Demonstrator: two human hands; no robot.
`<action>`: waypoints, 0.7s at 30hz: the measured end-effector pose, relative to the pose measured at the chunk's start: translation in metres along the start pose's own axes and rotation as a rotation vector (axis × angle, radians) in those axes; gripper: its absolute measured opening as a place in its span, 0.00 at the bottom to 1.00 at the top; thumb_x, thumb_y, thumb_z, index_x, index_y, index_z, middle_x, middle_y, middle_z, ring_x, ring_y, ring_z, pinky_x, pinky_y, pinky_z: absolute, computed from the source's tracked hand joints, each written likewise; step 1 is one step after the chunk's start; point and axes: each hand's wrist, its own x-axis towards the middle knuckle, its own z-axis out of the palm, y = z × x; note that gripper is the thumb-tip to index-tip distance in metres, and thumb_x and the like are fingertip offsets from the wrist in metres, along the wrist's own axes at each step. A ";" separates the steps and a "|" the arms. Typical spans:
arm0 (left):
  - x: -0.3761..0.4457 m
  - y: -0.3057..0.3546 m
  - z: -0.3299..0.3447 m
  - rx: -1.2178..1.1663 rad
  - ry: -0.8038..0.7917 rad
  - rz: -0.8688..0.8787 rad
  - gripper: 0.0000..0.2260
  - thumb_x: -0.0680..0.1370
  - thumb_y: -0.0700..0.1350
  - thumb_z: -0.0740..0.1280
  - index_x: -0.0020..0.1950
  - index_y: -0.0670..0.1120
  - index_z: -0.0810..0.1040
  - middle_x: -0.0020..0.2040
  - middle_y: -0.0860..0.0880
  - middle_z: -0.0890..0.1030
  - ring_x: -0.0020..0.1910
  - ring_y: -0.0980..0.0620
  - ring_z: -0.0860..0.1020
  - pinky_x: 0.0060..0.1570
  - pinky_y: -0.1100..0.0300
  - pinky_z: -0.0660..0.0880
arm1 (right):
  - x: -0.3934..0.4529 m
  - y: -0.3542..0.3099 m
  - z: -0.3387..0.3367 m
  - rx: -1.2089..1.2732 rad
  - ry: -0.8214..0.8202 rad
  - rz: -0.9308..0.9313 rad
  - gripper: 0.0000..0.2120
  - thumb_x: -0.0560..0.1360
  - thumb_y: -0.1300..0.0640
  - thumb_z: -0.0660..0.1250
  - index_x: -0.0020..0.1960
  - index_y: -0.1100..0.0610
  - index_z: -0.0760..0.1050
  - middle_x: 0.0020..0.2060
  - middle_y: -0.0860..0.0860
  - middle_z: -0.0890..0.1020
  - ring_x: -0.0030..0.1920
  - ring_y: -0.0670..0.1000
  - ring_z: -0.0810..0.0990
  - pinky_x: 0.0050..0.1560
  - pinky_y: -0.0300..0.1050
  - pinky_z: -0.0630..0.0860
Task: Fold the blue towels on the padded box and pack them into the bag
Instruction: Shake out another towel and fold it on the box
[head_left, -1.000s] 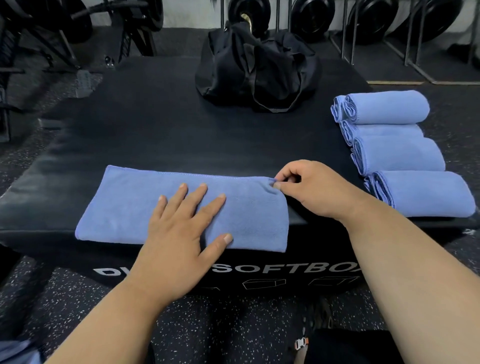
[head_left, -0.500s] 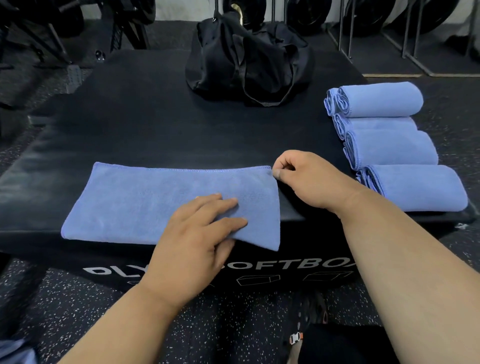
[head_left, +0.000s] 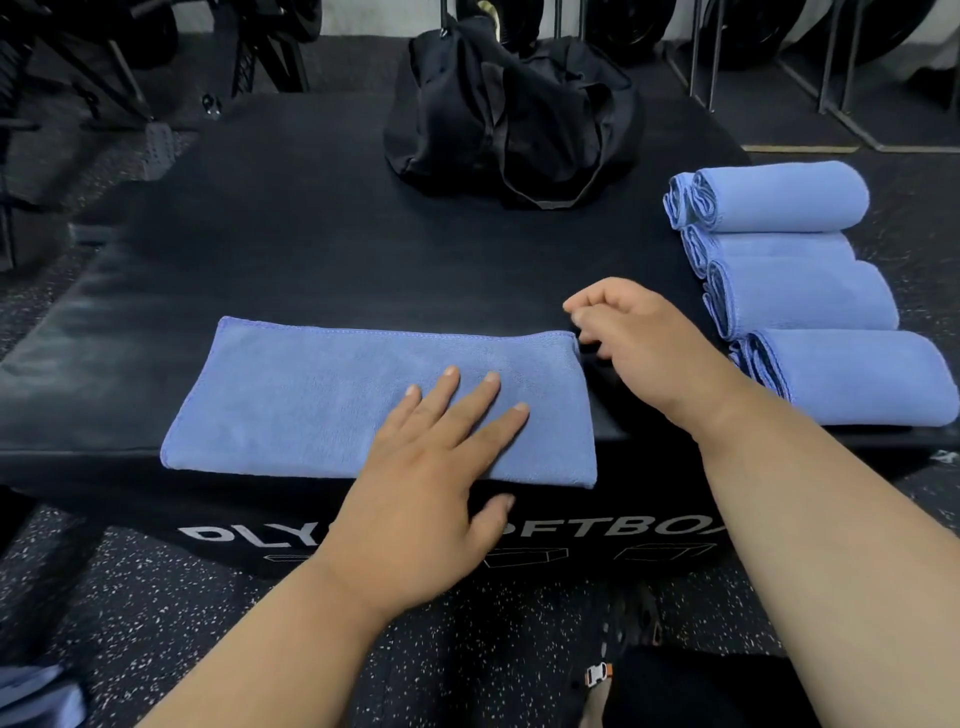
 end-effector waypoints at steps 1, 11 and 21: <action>0.001 0.002 -0.002 0.001 -0.017 -0.020 0.34 0.78 0.65 0.63 0.84 0.60 0.62 0.85 0.56 0.57 0.86 0.48 0.49 0.83 0.44 0.48 | -0.002 0.001 0.003 -0.024 -0.025 -0.018 0.05 0.77 0.45 0.69 0.51 0.43 0.81 0.42 0.47 0.84 0.41 0.45 0.81 0.48 0.46 0.77; -0.007 -0.042 -0.041 0.040 -0.040 -0.405 0.37 0.75 0.78 0.40 0.81 0.69 0.61 0.87 0.55 0.51 0.85 0.45 0.44 0.81 0.38 0.41 | -0.005 0.006 0.014 -0.309 0.078 -0.086 0.10 0.78 0.51 0.72 0.59 0.43 0.78 0.38 0.46 0.81 0.40 0.45 0.79 0.46 0.48 0.78; -0.034 -0.110 -0.069 0.009 0.165 -0.819 0.26 0.84 0.67 0.51 0.77 0.61 0.72 0.83 0.48 0.64 0.83 0.38 0.57 0.79 0.32 0.54 | -0.019 -0.008 0.021 -0.496 0.062 0.052 0.18 0.72 0.40 0.74 0.42 0.54 0.76 0.41 0.44 0.77 0.39 0.47 0.77 0.38 0.44 0.71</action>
